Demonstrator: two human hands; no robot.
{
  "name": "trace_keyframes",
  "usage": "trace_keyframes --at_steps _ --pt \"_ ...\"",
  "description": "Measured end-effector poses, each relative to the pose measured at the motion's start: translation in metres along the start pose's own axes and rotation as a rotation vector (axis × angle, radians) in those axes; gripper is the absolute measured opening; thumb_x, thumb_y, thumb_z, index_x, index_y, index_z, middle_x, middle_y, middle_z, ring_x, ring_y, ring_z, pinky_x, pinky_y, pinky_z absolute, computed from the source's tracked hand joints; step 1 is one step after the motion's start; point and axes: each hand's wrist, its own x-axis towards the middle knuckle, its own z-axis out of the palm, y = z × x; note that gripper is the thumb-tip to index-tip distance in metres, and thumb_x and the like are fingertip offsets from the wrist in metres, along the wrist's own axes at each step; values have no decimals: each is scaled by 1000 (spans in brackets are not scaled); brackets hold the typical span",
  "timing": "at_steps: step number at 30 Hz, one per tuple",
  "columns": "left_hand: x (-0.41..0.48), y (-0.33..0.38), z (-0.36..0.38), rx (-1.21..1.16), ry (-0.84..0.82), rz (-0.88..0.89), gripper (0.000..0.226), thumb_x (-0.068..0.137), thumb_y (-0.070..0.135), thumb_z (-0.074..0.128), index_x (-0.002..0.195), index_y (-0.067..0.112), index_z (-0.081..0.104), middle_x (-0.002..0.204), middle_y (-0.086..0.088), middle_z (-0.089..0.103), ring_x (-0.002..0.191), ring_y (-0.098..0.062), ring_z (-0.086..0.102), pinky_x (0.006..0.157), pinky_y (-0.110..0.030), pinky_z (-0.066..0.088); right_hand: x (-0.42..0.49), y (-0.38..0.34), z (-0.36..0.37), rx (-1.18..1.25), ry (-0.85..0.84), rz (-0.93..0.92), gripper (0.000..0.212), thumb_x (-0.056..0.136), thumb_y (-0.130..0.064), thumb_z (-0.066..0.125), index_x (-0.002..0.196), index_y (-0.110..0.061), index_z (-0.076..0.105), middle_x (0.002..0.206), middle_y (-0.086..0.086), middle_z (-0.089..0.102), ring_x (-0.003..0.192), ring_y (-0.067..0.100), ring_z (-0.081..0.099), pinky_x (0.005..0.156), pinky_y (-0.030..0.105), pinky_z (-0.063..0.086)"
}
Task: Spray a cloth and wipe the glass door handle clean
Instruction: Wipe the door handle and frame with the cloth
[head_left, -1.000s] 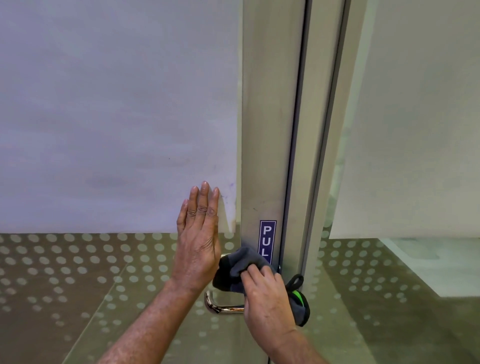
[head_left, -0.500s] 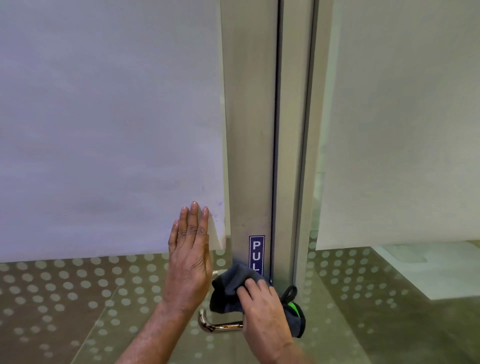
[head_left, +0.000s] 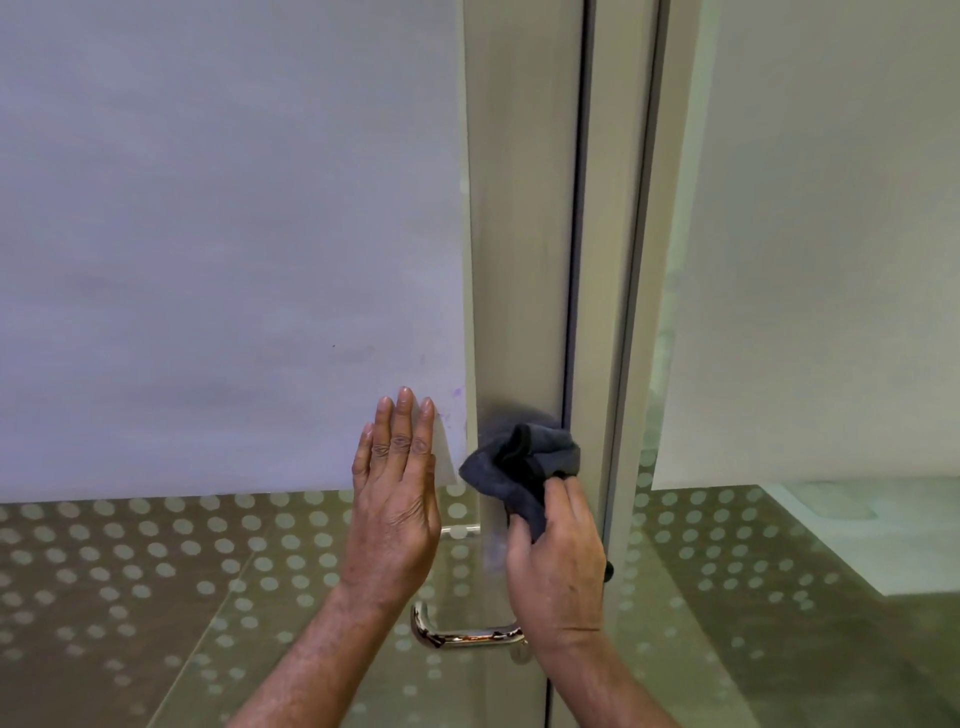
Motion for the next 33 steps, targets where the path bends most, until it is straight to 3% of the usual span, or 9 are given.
trace_keyframes --at_steps 2,5,9,13,17,24,26,31,33 --pt "0 1 -2 -1 -13 -2 66 101 -1 43 164 11 26 175 -9 17 164 -23 7 131 -49 14 -2 -2 0 32 6 49 28 79 -6 72 105 -7 62 104 4 61 91 23 60 79 37 57" --pt "1 2 -5 -5 -19 -2 67 101 -4 45 164 10 27 174 -9 17 163 -23 7 131 -48 13 -3 3 -4 -49 -64 -22 27 77 -2 69 102 -9 60 101 1 58 89 23 58 78 36 55" --pt "1 4 -6 -4 -6 -1 73 96 -10 52 163 9 29 174 -11 19 163 -25 10 130 -49 14 -9 19 -15 -165 -286 -55 28 80 -7 65 106 -17 61 103 -6 56 98 20 58 86 34 52" --pt "1 3 -6 -12 -1 3 74 96 -10 52 163 8 28 174 -11 19 163 -26 10 130 -51 17 -37 29 -15 -239 -532 -18 33 87 -15 60 119 -23 60 119 -8 59 112 15 56 98 29 47" --pt "0 3 -5 -20 -20 5 75 97 -9 50 164 9 23 175 -11 14 164 -25 6 130 -53 16 -36 18 -5 -293 -581 -9 33 89 -12 55 120 -21 58 119 -5 58 111 17 56 97 31 50" --pt "-1 2 -7 -19 -49 8 76 101 -6 49 166 13 14 177 -7 5 164 -23 -1 132 -48 8 -37 -7 16 -297 -691 58 38 90 -11 63 126 -19 57 125 3 62 117 22 57 104 36 48" --pt "-1 3 -7 -12 -48 8 78 101 -6 50 167 14 13 177 -7 4 164 -23 -1 132 -47 6 -27 -3 10 -191 -772 132 30 89 -17 62 119 -19 64 120 4 68 113 24 62 98 36 51" --pt "-1 1 -5 1 -37 4 81 100 -8 52 167 15 13 177 -6 4 164 -23 -1 132 -44 4 -19 12 -5 571 -1109 589 20 90 -13 67 108 -7 71 108 13 76 102 27 71 100 42 53" --pt "-1 1 -4 8 -41 -6 82 98 -9 52 167 15 14 177 -7 6 164 -23 0 132 -44 5 -33 20 -11 685 -1075 573 18 90 -10 67 105 -1 71 102 11 75 95 22 68 95 39 52"
